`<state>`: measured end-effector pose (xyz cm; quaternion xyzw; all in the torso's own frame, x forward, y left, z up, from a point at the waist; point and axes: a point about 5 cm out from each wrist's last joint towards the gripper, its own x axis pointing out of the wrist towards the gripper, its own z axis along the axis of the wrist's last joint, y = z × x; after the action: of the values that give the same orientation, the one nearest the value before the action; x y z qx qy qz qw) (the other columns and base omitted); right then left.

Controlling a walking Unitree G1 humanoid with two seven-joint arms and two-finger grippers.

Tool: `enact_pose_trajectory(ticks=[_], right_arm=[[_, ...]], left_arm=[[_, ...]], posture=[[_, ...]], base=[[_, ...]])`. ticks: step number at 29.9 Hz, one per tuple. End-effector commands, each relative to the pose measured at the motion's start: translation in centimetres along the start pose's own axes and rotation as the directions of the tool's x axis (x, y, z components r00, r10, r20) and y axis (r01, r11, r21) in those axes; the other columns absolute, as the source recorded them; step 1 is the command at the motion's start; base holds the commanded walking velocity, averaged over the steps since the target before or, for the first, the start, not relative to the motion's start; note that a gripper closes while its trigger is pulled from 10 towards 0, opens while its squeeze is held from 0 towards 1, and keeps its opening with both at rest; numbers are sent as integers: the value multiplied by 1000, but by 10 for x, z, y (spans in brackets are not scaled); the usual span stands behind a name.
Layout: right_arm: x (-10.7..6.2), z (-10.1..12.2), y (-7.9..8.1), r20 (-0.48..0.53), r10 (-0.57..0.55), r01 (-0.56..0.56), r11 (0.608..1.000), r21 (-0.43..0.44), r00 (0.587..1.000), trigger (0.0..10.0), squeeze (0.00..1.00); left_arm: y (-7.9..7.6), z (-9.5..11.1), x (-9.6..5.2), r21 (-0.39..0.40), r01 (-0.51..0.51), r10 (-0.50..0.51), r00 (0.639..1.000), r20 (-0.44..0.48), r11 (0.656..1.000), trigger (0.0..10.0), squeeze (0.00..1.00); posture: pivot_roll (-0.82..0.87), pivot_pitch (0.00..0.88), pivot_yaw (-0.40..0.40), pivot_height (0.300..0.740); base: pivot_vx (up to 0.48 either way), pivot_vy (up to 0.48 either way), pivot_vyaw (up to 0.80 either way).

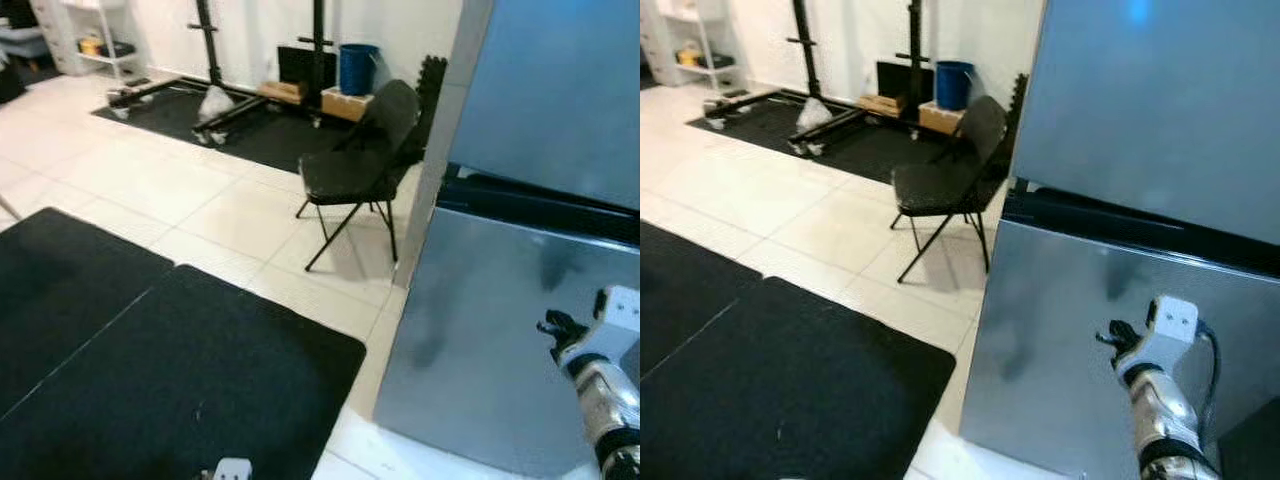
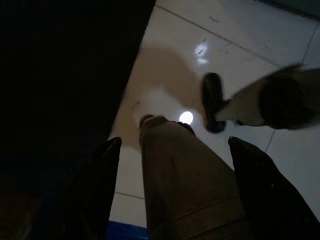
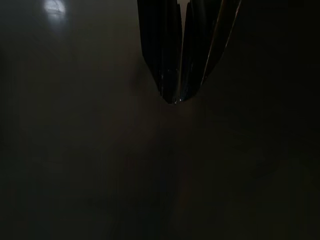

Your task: Restocking fridge

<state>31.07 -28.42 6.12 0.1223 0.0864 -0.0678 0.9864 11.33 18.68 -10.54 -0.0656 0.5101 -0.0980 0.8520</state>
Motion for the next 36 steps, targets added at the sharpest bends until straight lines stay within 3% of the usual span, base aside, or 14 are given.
enact_pose_trajectory(ticks=[1,5,7,8,12,20,36], right_arm=[[-2,0,-4,-8,-3,3,1000,-14,1000,10000,0],[6,1,17,-20,124,-125,992,-36,992,10000,0],[9,0,33,-30,223,-225,973,-53,974,10000,0],[9,0,33,-30,223,-225,973,-53,974,10000,0],[16,7,60,-20,338,-339,937,-81,941,10000,0],[27,23,78,5,365,-361,923,-130,931,10000,0],[42,49,86,-26,277,-275,929,-248,960,10000,0]], left_arm=[[0,-8,-2,6,6,-6,999,-32,1000,10000,0],[0,-8,-2,10,8,-8,999,-34,1000,10000,0],[-1,-8,-2,11,10,-10,999,-33,1000,10000,0],[-1,-8,-2,11,10,-10,999,-33,1000,10000,0],[-1,-11,-3,14,14,-13,999,-37,1000,10000,0],[0,-26,-8,17,18,-17,998,-66,1000,10000,0],[14,-55,-27,27,20,-18,997,-71,999,10000,0]], posture=[[-30,0,-14,740],[-30,0,-13,740],[-28,0,-12,740],[-28,0,-12,740],[-30,0,-9,740],[-16,0,-11,740],[74,4,-36,740]], base=[[0,0,-756],[0,0,0],[0,0,0],[0,0,0],[0,0,0],[0,0,0],[0,0,0]])
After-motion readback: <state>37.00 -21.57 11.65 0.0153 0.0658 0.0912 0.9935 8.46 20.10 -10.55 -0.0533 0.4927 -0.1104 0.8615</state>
